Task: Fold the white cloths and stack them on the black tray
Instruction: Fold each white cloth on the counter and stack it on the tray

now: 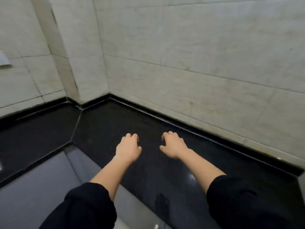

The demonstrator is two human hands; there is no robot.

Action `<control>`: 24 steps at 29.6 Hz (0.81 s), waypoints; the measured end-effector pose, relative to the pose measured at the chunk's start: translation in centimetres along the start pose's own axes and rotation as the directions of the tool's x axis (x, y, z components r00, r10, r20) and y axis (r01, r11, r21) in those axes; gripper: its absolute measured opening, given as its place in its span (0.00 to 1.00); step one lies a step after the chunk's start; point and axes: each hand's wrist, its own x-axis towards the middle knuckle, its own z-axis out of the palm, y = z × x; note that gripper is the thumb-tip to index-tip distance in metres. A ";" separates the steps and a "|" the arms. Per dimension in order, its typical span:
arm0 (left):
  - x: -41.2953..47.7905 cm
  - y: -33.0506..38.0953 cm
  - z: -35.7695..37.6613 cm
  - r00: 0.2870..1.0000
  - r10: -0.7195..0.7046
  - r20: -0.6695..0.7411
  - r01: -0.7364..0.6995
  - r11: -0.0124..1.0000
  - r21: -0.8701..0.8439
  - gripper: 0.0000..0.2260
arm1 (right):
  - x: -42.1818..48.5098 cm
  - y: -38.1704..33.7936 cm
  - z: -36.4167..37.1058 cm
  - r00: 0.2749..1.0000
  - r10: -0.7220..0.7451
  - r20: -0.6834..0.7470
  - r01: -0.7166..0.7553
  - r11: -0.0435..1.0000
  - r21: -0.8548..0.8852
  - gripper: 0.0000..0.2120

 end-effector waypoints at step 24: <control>-1.6 -50.3 -15.3 0.551 -0.806 -0.216 0.804 0.582 -0.120 0.18 | 19.0 -55.8 15.7 0.541 -0.776 0.325 0.815 0.579 0.024 0.21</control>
